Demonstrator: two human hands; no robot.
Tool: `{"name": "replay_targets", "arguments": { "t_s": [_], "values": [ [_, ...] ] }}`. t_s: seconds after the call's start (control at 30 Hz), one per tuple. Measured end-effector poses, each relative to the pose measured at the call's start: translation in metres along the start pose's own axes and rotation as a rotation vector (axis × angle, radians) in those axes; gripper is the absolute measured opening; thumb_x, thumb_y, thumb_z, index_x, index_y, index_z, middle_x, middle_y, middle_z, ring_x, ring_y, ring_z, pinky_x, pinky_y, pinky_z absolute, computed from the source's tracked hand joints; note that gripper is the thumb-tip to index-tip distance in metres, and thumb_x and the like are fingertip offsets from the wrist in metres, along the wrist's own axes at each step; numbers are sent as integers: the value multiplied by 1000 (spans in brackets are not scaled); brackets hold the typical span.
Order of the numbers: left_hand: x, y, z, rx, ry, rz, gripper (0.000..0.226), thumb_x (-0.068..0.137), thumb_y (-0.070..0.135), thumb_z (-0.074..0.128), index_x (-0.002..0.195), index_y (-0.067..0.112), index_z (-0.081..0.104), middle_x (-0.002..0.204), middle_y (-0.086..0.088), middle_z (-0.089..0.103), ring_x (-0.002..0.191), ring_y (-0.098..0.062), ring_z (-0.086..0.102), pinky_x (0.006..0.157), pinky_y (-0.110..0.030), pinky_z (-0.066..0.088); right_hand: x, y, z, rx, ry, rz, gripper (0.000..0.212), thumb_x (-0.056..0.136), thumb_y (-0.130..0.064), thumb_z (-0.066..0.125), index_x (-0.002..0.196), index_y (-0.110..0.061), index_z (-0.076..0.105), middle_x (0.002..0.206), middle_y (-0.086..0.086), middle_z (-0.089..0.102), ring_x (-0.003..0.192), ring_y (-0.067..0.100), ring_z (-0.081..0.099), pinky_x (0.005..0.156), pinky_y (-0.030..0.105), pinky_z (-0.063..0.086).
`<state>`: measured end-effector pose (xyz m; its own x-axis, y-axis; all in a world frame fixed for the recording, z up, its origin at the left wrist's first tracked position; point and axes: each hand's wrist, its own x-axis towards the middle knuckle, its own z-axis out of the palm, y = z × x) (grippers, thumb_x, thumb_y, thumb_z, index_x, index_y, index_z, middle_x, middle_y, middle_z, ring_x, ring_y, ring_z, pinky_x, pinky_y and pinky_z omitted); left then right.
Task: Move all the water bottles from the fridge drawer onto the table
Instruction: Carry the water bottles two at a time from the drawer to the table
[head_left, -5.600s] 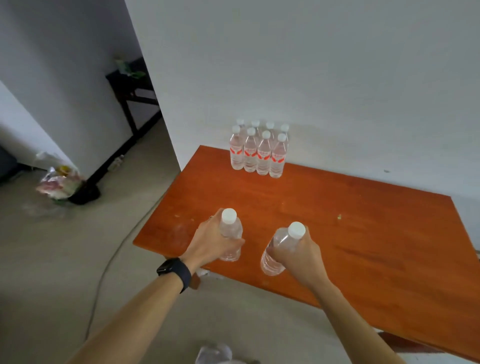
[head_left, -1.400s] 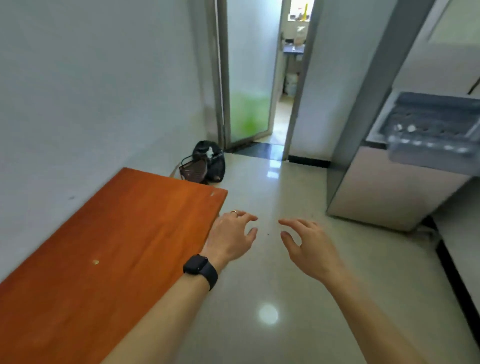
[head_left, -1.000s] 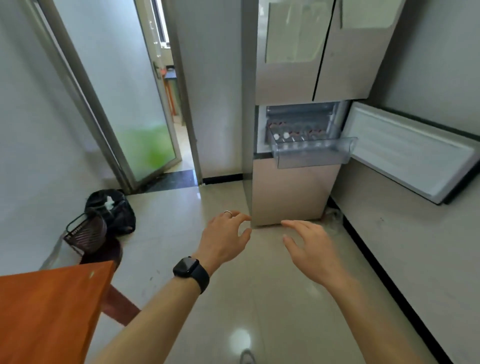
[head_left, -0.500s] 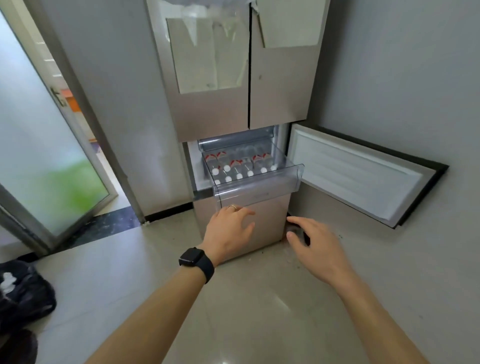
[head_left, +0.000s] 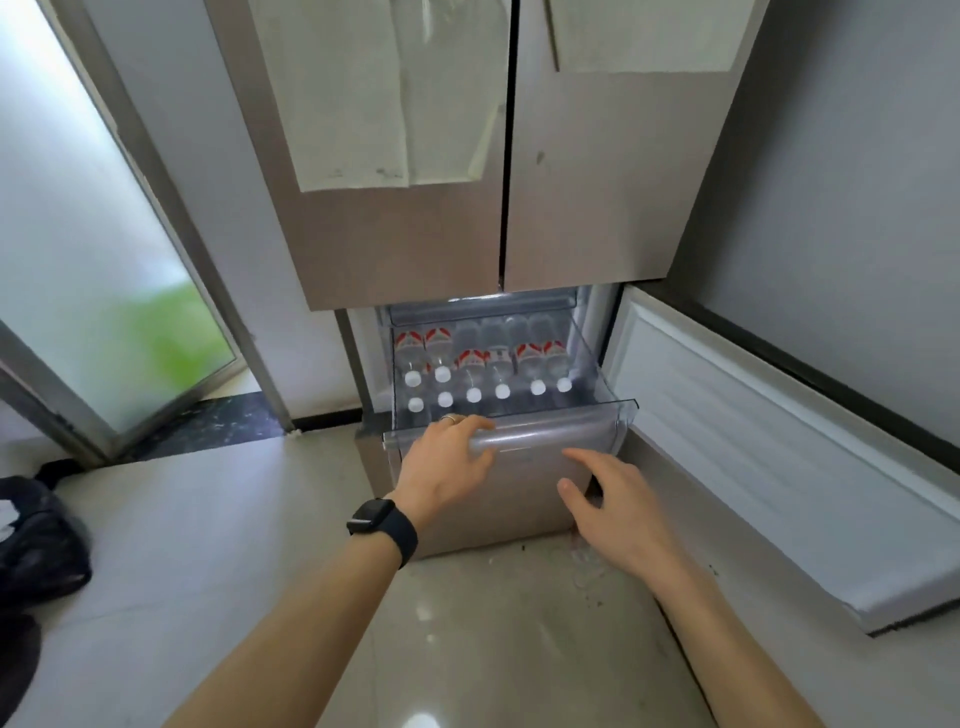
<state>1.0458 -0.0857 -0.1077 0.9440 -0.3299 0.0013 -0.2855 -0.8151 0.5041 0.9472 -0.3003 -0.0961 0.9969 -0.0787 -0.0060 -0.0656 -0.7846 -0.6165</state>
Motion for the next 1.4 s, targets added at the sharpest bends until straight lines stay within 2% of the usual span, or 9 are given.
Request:
{"name": "replay_targets", "arguments": {
  "t_s": [0.5,0.73,0.83,0.9,0.97,1.07,1.13,1.27,1.4],
  "values": [
    [137,-77,28,-413,39,-588,62,95,36,65,147,13,41,146,-11,48,134,-30,47,106,-36,39,219,7,64,-22,-301,-108,43,99,-36,55,140,-24,51,140,-3,57,129,18,51,105,32,41],
    [215,-139,69,-923,149,-839,74,73,46,70,137,14,51,131,-9,62,118,-28,59,104,-48,49,301,-21,116,319,-400,181,39,98,-27,61,134,-17,54,129,1,63,112,13,59,94,26,44],
    [236,-176,104,-970,184,-966,95,58,64,60,135,10,53,129,-16,64,116,-36,61,100,-52,51,321,-30,130,482,-428,357,30,101,-28,57,130,-20,54,130,3,61,116,19,58,104,37,45],
    [239,-185,112,-980,203,-1009,93,61,62,57,136,7,52,127,-17,64,115,-36,60,100,-51,51,327,-35,134,545,-430,422,8,103,-25,51,110,-27,56,126,4,59,119,24,56,108,46,44],
    [234,-159,79,-1016,243,-984,86,64,55,59,137,9,50,126,-17,64,113,-35,61,99,-49,51,336,-45,137,574,-451,459,17,105,-19,46,93,-27,54,114,3,59,113,26,58,105,47,46],
    [218,-137,48,-1134,276,-926,59,84,40,62,135,13,48,123,-13,64,107,-28,62,96,-41,52,342,-58,140,782,-462,566,16,103,-14,45,96,-20,59,101,1,66,94,18,62,85,37,52],
    [250,-157,65,-1220,297,-1012,61,89,41,59,142,14,45,127,-11,64,110,-27,62,99,-43,52,379,-41,171,870,-560,720,16,103,-18,45,106,-21,60,113,4,68,101,18,63,88,37,50],
    [248,-148,50,-1264,312,-1004,40,103,48,49,121,15,62,103,-6,72,87,-21,66,75,-33,56,388,-41,172,970,-613,762,24,100,-40,55,117,-23,61,118,4,66,114,23,60,96,41,50],
    [257,-141,40,-1236,285,-1010,59,99,67,36,104,14,63,81,-2,65,61,-13,60,55,-25,49,393,-28,166,883,-616,742,45,93,-62,55,114,-23,61,96,4,70,84,19,65,79,38,57]
  ]
}}
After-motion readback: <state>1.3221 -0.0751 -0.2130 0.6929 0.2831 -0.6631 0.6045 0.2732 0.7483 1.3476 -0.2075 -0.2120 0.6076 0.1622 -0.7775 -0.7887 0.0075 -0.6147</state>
